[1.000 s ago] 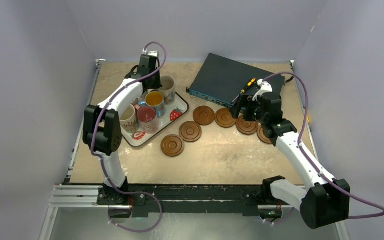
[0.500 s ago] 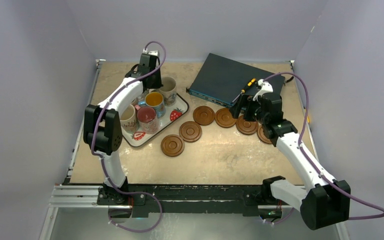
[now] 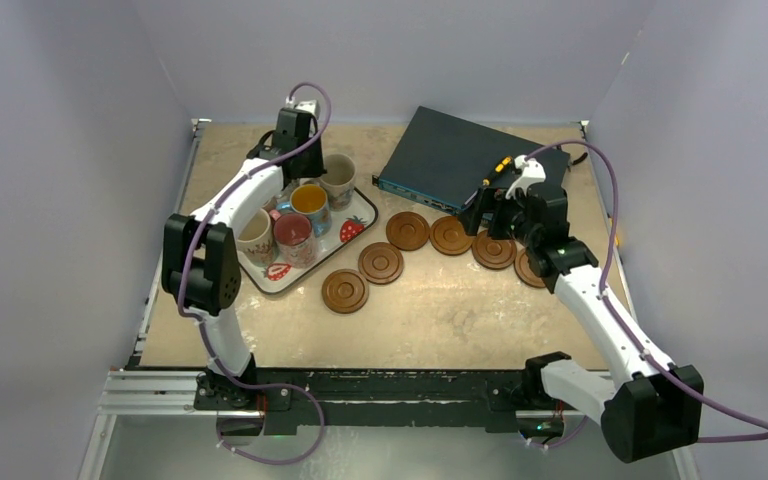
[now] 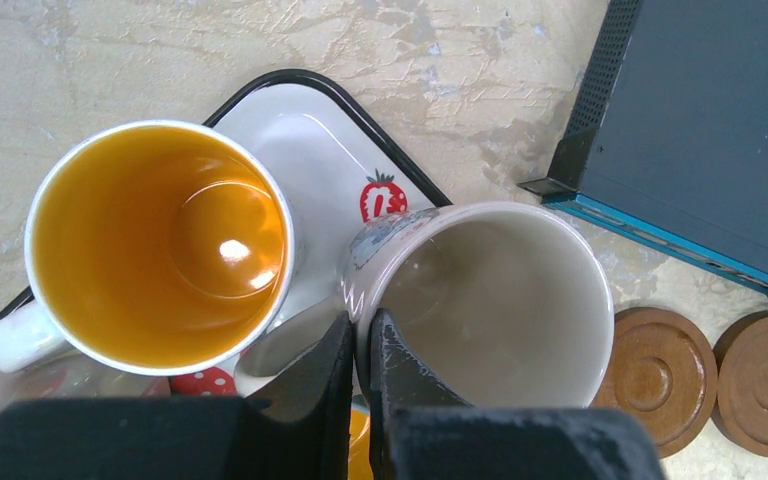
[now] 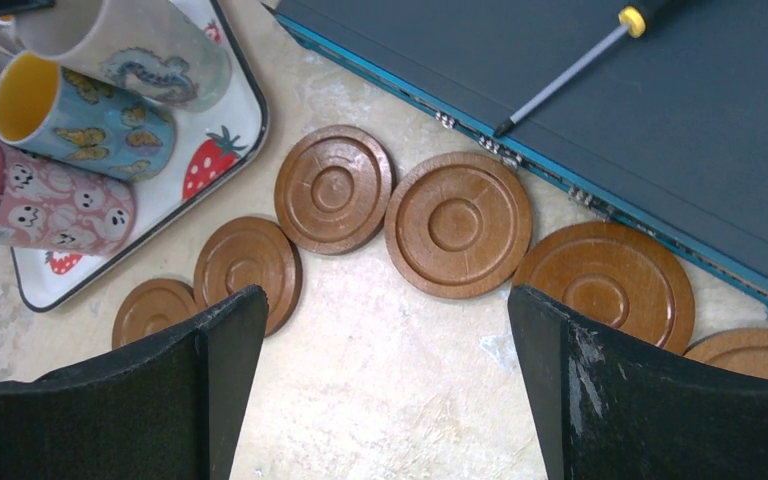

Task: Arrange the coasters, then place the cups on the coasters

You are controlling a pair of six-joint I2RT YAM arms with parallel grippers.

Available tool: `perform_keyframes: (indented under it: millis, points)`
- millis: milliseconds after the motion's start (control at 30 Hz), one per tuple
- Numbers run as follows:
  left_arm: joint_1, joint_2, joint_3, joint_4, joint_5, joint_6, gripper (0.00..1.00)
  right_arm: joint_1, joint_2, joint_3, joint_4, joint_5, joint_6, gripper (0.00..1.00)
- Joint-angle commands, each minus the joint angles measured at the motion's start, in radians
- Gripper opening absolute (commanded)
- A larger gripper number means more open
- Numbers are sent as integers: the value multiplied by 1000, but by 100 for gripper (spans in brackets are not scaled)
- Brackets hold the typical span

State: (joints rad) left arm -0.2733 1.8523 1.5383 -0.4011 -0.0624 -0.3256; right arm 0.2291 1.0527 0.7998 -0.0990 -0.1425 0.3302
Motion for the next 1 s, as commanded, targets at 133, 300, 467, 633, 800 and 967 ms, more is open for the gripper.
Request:
perform_keyframes:
  millis: [133, 300, 467, 633, 800, 967]
  points:
    - [3, -9, 17, 56, 58, 28, 0, 6, -2, 75, 56, -58, -37, 93]
    - [12, 29, 42, 39, 98, 34, 0, 5, -8, 51, 59, -61, -29, 93]
    - [20, 63, 62, 31, 128, 34, 8, 5, -5, 30, 59, -60, -30, 93]
    - [26, 88, 78, 26, 135, 36, 12, 6, 2, 12, 73, -67, -25, 93]
    - [27, 116, 95, 14, 132, 44, 17, 5, 9, 3, 86, -78, -19, 93]
    - [28, 124, 94, 24, 120, 56, 9, 6, 9, -5, 88, -79, -16, 93]
